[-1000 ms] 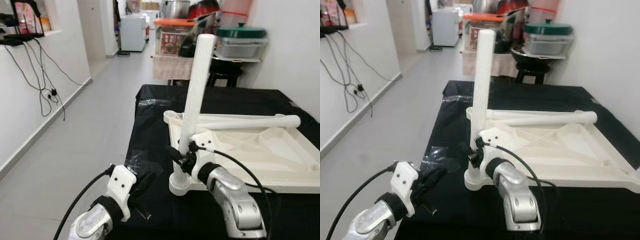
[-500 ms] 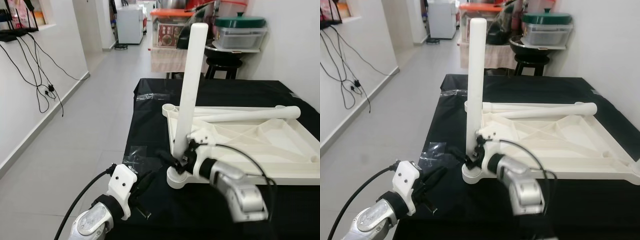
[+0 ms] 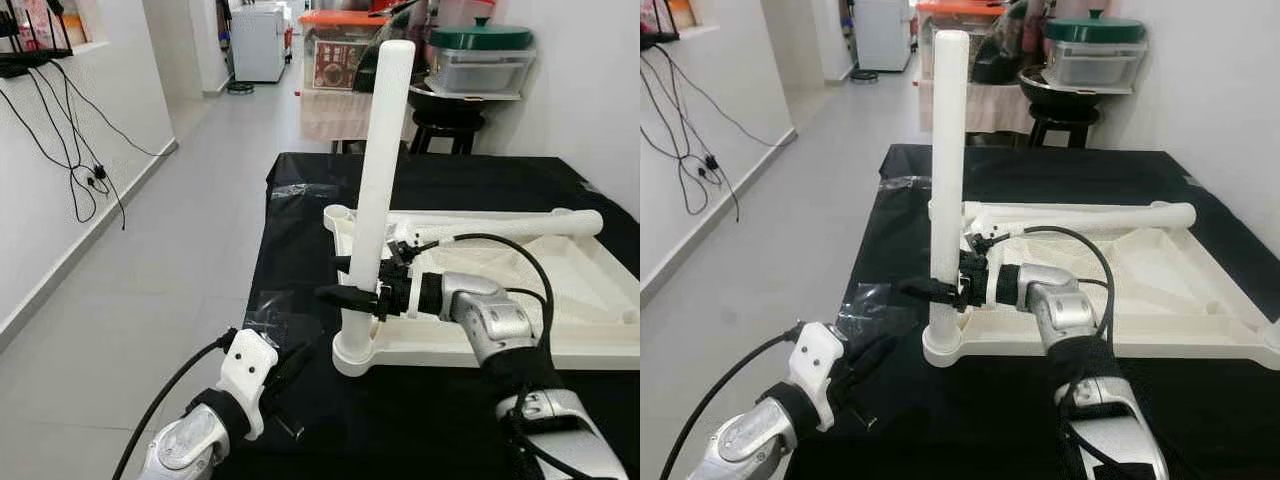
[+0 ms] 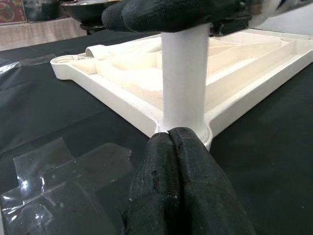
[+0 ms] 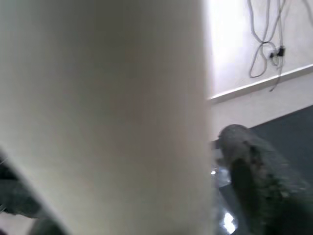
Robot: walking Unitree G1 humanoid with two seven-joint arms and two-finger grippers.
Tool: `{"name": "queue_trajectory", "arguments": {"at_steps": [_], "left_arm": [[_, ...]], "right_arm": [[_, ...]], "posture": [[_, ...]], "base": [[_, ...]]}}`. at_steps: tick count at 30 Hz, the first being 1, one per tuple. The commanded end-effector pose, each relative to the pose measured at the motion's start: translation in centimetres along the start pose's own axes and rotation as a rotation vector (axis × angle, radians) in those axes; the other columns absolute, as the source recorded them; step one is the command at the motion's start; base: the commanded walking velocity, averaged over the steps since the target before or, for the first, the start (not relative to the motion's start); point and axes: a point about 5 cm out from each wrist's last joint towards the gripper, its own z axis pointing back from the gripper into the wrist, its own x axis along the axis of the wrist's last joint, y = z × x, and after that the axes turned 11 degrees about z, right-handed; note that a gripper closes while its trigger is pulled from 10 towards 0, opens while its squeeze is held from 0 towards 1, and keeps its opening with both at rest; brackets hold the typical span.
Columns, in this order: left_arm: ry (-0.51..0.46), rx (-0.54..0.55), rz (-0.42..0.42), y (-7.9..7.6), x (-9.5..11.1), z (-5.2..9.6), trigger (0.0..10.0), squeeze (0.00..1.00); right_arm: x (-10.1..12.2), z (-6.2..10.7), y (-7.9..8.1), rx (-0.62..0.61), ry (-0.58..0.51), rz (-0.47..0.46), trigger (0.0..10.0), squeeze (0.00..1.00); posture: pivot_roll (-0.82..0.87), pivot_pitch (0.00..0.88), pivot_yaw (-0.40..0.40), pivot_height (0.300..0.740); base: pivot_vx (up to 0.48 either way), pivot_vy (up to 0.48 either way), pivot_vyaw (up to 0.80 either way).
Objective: Building children table
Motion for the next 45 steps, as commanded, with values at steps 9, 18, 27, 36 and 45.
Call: {"name": "queue_trajectory", "arguments": {"at_steps": [9,18,27,36,45], "left_arm": [[0.016,-0.027,-0.007,-0.2,-0.2,-0.3,10.0,0.00],[0.007,-0.025,0.003,0.2,0.0,-0.3,10.0,0.00],[0.000,-0.014,-0.008,0.4,0.1,-0.5,10.0,0.00],[0.007,-0.026,-0.002,0.2,-0.1,-0.7,10.0,0.00],[0.009,-0.023,-0.011,0.0,-0.3,-0.8,10.0,0.00]], "right_arm": [[-1.4,1.6,0.2,-0.128,0.012,0.016,0.0,0.00],[-5.0,-1.2,4.4,-0.843,0.114,-0.117,0.0,0.00],[-5.3,-1.8,4.4,-0.801,0.149,-0.133,10.0,0.00],[-3.8,-2.6,4.4,-0.543,0.050,-0.141,10.0,1.00],[-0.9,-0.6,0.5,-0.197,0.043,0.040,10.0,0.00]], "posture": [[0.04,0.000,-0.037,0.740],[0.00,0.000,-0.030,0.740],[0.01,0.000,-0.044,0.740],[0.01,0.000,-0.041,0.740],[0.03,0.000,-0.053,0.740]], "base": [[0.000,0.000,0.00],[0.000,0.000,0.00],[0.000,0.000,0.00],[0.000,0.000,0.00],[0.000,0.000,0.00]]}}
